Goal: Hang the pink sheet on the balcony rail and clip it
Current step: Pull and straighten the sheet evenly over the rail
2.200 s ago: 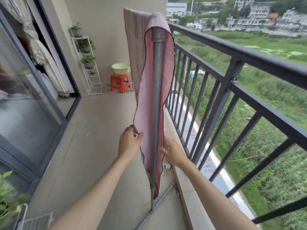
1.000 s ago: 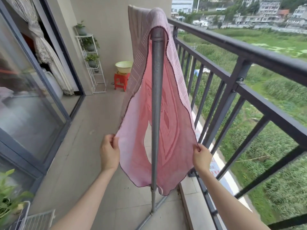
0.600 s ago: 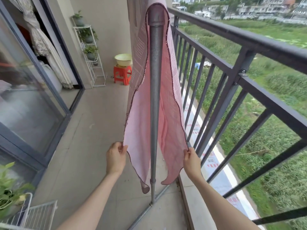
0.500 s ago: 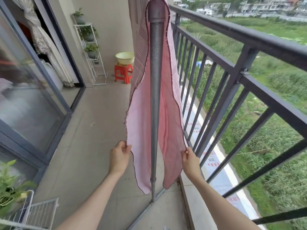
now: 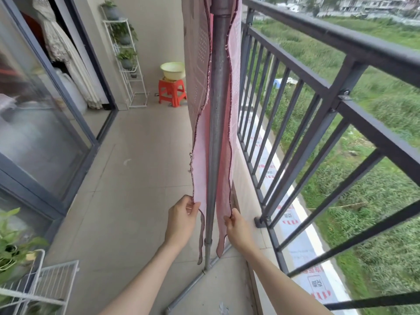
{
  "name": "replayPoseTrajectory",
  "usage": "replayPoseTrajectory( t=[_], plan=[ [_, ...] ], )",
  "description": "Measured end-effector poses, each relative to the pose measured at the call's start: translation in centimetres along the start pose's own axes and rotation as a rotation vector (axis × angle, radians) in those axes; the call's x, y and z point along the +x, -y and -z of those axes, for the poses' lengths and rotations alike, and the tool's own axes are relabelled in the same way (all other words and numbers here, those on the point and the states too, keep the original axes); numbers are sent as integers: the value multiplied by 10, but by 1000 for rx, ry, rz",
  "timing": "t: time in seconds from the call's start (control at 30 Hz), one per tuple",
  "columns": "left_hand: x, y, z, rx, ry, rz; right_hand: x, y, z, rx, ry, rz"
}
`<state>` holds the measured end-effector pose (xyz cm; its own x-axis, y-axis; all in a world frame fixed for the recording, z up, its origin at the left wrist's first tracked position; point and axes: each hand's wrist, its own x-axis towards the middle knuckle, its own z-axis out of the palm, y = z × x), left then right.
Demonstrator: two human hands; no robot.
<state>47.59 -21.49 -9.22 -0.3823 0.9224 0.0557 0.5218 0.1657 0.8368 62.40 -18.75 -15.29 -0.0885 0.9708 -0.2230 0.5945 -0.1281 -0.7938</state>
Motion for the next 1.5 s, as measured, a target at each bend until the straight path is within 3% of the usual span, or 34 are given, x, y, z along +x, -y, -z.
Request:
replayPoseTrajectory(
  t=[0.37, 0.5, 0.63, 0.77, 0.9, 1.07, 1.5],
  plan=[
    [5, -1, -7, 56, 137, -188, 7, 17, 26, -117, 174, 127],
    [12, -38, 11, -71, 16, -293, -5, 69, 64, 89, 41, 255],
    [26, -101, 39, -230, -167, -490, -13, 142, 109, 293, -112, 536],
    [47, -170, 74, -299, -353, -671, -18, 216, 147, 354, -339, 785],
    [56, -226, 101, -288, -478, -763, -20, 262, 171, 299, -504, 914],
    [56, -256, 111, -354, -501, -779, -21, 288, 184, 261, -615, 1001],
    [51, -255, 125, -415, -420, -926, -31, 281, 188, 366, -585, 1069]
  ],
)
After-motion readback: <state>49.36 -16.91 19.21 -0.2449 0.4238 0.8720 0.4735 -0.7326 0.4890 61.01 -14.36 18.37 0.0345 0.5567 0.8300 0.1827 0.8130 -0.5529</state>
